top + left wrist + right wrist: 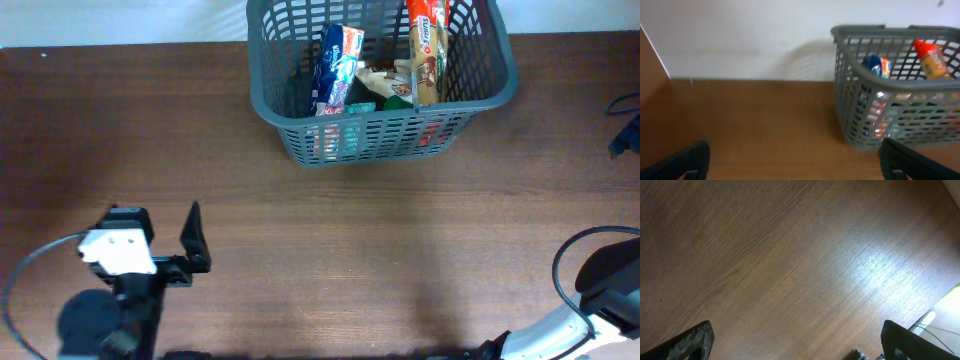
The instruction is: Pack container
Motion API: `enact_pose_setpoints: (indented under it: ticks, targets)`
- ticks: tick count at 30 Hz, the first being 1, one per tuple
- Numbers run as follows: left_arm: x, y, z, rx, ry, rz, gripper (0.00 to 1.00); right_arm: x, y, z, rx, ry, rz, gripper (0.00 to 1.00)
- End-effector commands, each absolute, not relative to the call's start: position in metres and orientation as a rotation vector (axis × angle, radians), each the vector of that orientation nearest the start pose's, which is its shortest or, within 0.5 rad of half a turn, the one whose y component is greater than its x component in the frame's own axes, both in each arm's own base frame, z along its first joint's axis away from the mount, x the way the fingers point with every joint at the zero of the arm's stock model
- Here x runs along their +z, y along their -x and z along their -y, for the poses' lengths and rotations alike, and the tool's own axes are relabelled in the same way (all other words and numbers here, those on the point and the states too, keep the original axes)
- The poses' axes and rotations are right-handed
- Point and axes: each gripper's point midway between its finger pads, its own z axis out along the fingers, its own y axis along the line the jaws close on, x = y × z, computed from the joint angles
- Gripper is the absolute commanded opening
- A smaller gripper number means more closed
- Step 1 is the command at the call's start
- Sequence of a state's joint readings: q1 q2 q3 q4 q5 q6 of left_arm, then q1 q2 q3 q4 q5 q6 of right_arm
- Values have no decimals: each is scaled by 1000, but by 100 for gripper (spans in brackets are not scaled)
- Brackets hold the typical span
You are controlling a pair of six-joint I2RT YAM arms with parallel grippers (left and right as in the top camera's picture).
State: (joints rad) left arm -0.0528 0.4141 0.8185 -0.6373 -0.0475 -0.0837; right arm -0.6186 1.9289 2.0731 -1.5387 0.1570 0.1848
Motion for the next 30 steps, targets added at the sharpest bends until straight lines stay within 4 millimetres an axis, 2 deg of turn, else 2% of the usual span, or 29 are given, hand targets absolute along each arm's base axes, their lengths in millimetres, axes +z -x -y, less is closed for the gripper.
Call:
enact_pose_setpoints:
  ticks: [1,7,20,30]
  targets:
    - [284,-221,6,-145,147,-1814,99,214,-299,250,-304,-1211,-2737,99]
    - [241,-225,6,-166,178,-1824,99,214,-299,250,-303,-1211,-2737,99]
    - [167,-226,6,-160,183,-1888,99,214,-299,250,-304,-1211,-2737,99]
    - [134,-229,5,-203,248,-1868,99,214,-299,250,-304,-1211,-2737,99]
